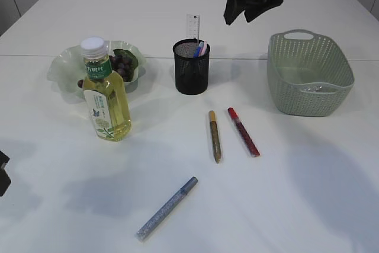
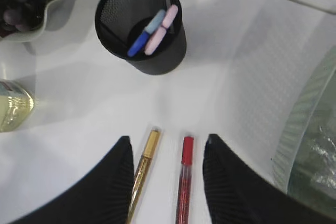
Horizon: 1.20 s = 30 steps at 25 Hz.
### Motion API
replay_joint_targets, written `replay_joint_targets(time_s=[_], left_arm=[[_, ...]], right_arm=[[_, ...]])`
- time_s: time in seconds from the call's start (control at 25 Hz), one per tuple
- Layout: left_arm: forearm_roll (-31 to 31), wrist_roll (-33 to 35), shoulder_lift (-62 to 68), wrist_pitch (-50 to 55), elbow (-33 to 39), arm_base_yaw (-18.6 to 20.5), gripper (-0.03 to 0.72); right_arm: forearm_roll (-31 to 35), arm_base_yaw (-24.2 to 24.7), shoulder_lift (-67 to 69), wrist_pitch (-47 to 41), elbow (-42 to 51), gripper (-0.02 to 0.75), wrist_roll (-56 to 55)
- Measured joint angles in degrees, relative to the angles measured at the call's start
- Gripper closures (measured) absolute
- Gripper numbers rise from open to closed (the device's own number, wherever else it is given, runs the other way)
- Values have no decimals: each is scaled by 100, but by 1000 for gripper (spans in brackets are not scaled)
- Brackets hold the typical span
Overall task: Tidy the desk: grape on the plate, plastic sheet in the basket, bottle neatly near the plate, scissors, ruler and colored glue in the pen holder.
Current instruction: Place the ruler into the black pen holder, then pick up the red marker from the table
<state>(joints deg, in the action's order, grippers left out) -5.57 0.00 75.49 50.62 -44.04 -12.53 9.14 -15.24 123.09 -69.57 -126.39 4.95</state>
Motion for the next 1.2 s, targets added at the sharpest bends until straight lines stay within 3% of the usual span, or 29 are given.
replay_joint_targets(time_s=[0.2, 0.4, 0.68, 1.2], left_arm=[[0, 0, 0, 0, 0, 0, 358], [-22, 0, 0, 0, 0, 0, 358], [-282, 0, 0, 0, 0, 0, 358], [-389, 0, 0, -34, 0, 0, 377]], right_arm=[[-612, -341, -47, -145, 315, 449, -554], [-795, -433, -47, -144, 1043, 462, -618], [-1052, -433, -47, 169, 1918, 416, -642], [-965, -433, 912, 451, 1969, 372, -722]])
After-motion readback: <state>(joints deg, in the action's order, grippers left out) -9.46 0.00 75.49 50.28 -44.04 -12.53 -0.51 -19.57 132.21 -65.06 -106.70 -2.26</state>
